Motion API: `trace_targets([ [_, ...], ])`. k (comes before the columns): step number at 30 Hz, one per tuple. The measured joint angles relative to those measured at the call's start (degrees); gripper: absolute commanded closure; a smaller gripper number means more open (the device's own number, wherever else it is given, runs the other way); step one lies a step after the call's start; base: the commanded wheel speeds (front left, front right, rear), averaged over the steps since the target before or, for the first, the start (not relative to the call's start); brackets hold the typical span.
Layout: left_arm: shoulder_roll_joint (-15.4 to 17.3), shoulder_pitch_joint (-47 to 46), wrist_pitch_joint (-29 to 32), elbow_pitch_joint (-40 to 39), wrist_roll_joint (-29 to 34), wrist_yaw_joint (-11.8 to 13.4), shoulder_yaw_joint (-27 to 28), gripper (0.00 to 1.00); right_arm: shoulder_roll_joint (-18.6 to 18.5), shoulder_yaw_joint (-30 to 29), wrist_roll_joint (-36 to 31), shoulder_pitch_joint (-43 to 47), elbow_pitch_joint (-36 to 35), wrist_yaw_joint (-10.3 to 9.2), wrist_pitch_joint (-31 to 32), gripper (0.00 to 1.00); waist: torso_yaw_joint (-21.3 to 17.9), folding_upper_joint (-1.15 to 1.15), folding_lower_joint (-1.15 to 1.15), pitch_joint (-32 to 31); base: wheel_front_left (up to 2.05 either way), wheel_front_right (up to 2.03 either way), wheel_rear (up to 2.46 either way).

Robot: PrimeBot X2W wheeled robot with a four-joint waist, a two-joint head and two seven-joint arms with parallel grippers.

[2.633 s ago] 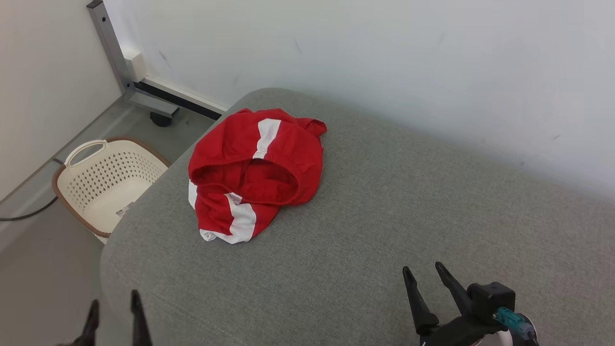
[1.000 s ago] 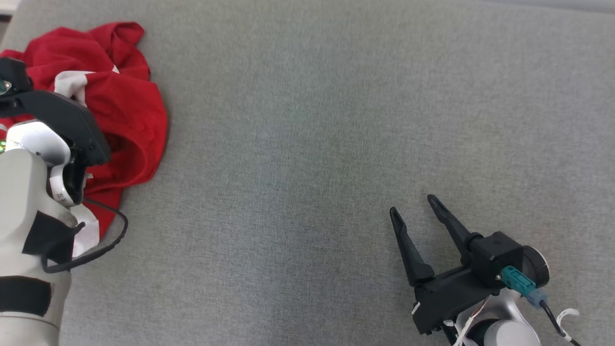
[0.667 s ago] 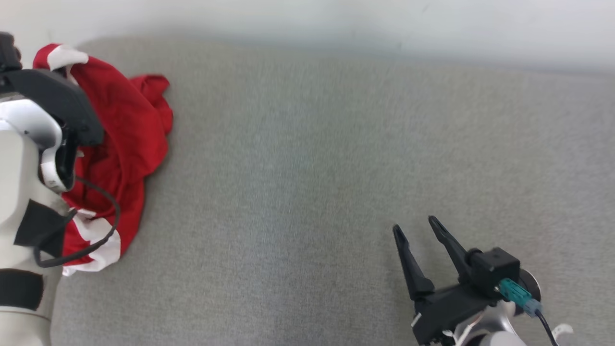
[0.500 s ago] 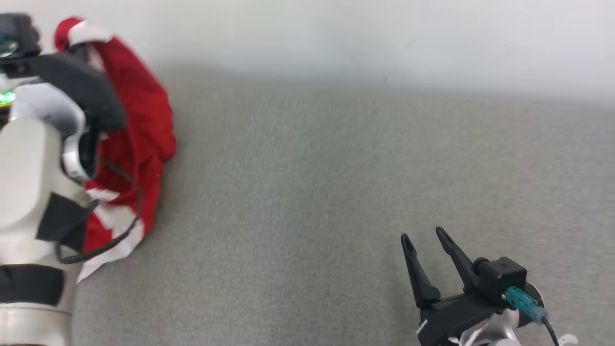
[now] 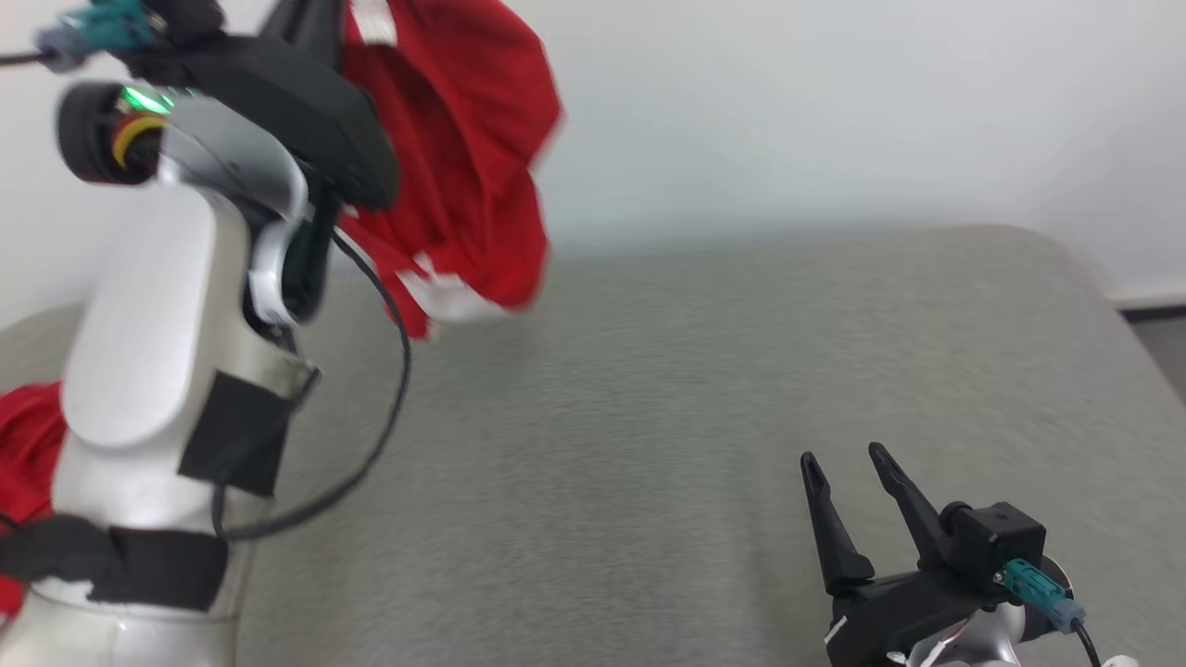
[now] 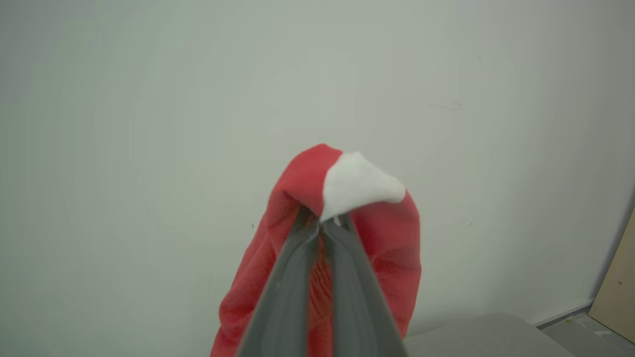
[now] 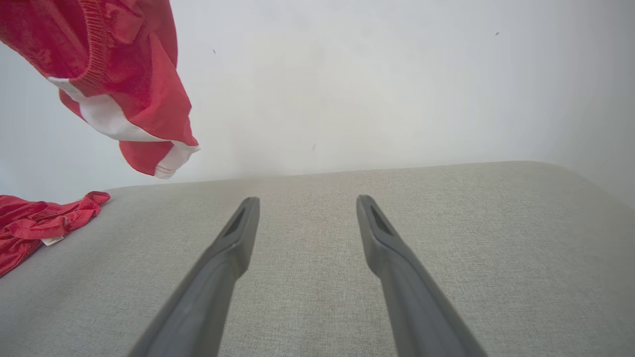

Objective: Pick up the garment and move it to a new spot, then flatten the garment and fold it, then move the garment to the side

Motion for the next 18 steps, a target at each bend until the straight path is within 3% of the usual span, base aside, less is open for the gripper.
trace_targets([
  [10, -2.24, 11.66, 1.89, -3.69, -0.03, 1.42, -4.13, 1.00, -0.02, -0.85, 0.97, 0.74, -0.55, 0.00, -0.13, 0.00, -10.80, 0.00, 0.01, 1.41, 0.00, 0.00, 0.00],
  [18, -4.11, 23.33, 0.66, 3.01, -1.29, 0.88, -7.68, 1.00, 0.02, 1.36, 2.46, 0.14, 0.46, 0.00, -0.60, 0.00, -14.49, 0.01, 0.02, 4.90, 0.00, 0.00, 0.00],
])
